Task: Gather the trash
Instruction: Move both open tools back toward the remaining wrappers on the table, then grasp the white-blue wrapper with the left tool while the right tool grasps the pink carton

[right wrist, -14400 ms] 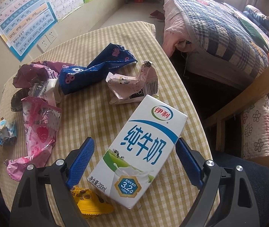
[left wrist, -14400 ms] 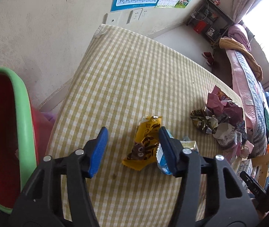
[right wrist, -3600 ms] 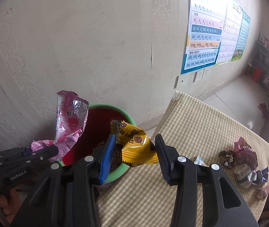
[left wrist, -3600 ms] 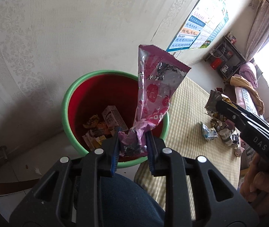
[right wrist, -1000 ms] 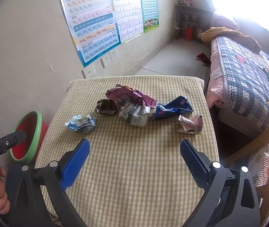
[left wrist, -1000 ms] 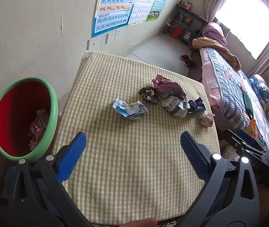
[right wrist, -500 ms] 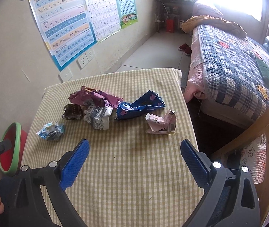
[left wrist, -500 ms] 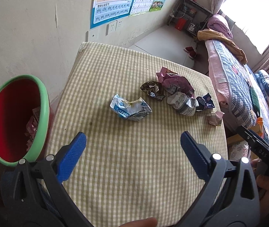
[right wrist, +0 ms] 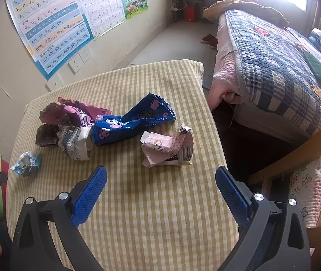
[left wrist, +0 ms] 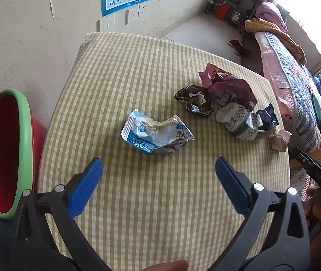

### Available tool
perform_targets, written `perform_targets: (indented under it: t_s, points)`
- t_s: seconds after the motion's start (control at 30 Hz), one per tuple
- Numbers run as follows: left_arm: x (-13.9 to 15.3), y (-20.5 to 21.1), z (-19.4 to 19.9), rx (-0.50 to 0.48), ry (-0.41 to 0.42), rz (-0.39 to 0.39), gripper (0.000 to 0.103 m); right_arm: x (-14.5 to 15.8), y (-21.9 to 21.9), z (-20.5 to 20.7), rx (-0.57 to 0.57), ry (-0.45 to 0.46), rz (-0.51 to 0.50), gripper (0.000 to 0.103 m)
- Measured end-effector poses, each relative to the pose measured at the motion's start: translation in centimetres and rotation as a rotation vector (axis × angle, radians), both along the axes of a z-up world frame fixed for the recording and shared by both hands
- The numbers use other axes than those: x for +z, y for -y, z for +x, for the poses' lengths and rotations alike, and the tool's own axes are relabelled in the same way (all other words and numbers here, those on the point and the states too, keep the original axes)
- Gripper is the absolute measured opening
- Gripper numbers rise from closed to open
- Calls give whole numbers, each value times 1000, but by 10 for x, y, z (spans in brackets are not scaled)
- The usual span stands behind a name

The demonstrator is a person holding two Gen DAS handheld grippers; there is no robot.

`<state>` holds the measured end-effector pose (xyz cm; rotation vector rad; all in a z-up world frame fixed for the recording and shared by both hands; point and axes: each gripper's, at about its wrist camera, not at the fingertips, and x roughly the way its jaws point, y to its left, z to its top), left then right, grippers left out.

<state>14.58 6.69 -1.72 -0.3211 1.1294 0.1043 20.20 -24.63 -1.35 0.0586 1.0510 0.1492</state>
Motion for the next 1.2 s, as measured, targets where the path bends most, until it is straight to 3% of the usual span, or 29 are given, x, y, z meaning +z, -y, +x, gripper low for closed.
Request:
perform_targets:
  t_s: [0.5,0.67,0.73,0.87,1.03,1.2]
  points:
    - [-55,1,45,12,-97,-21,97,-35,-8,38,19,-16,-48,94]
    - [-56,3,48,38,-59,-32,97,-38,-6,44,12,-9,-41,92]
    - [-54,4,48,34,-49,-34,86,-39,-6,45,15,-12,-43,87]
    - [-52,7,50,27,-41,-23,72,-45,-7,45,25,-42,-48,63]
    - [-45,12,46,7,-34,-29,47,-43,-5,43,23,-42,-51,60]
    - [-35,9,40,0,-16,-26,42,-32,-4,37,24,-20,-50,59]
